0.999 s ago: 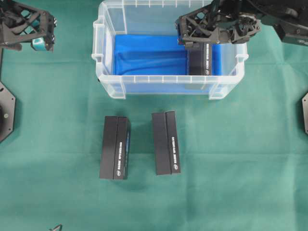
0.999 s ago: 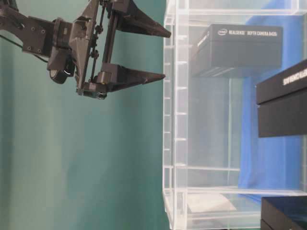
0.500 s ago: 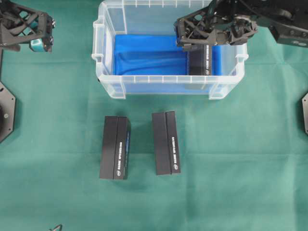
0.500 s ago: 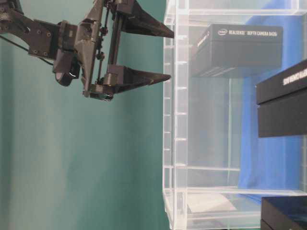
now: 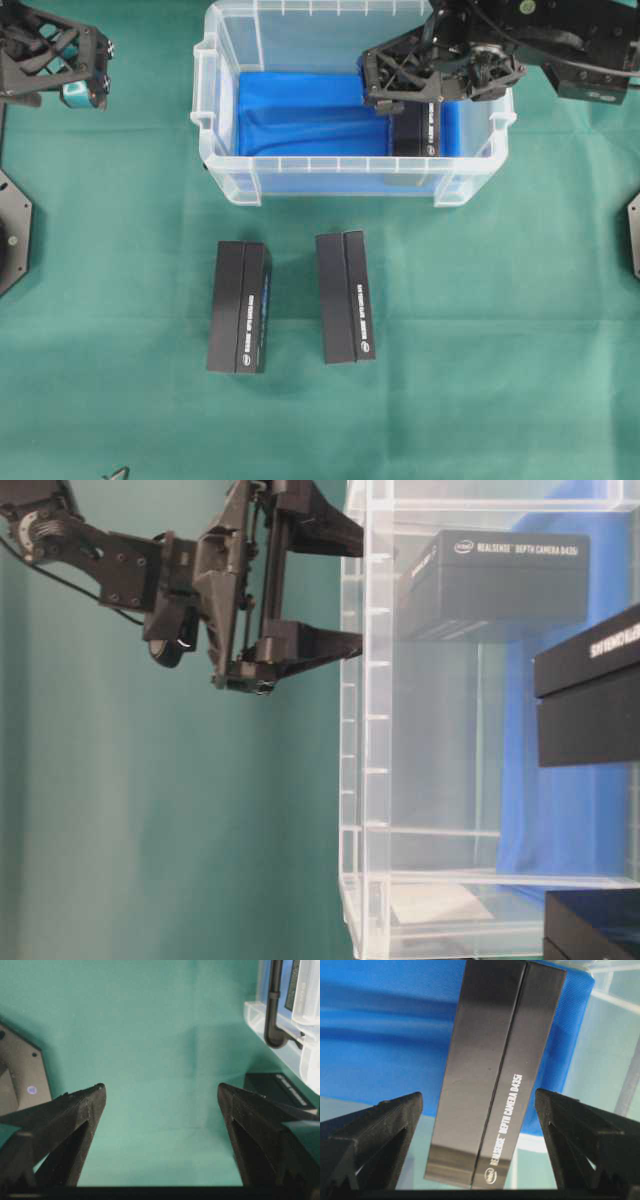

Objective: Take out the box from the case.
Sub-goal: 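Lower the right gripper and close it on the right black box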

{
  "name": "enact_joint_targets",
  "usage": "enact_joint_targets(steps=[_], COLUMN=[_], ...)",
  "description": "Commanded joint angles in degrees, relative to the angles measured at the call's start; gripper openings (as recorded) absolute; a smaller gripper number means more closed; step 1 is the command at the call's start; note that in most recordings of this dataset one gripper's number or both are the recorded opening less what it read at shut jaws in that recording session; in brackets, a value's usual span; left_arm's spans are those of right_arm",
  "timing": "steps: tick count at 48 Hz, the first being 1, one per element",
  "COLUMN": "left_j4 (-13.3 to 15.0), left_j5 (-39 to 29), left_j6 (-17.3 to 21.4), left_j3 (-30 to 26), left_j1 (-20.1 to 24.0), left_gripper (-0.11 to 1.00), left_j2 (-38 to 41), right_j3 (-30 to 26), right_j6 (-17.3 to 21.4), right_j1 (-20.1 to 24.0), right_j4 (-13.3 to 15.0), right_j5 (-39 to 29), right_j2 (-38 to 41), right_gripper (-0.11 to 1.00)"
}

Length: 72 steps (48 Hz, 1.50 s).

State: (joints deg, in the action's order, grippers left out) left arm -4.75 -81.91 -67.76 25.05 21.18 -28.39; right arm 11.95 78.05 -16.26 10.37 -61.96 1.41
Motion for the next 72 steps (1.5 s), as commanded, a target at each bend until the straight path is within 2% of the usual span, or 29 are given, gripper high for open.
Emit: enact_joint_targets(steps=[1,23,72], left_j4=[-0.2,-0.2,-0.2], left_j5=[0.2,1.5,1.5], left_j6=[0.2,1.0,0.6], left_j3=[-0.6,-0.8,0.1], left_j1=[0.2,0.2,0.2], left_gripper=[0.96,0.96,0.96], left_j2=[-0.4,-0.1,-0.4], right_j3=[0.2,2.9,2.9], right_j6=[0.0,-0.1,-0.1], right_j1=[-0.3,-1.6,-2.3], right_j4=[0.3,0.3,0.3], right_j5=[1.1,4.7,7.6], right_j2=[-0.6,-0.3,4.4], right_gripper=[0.92,0.92,0.9])
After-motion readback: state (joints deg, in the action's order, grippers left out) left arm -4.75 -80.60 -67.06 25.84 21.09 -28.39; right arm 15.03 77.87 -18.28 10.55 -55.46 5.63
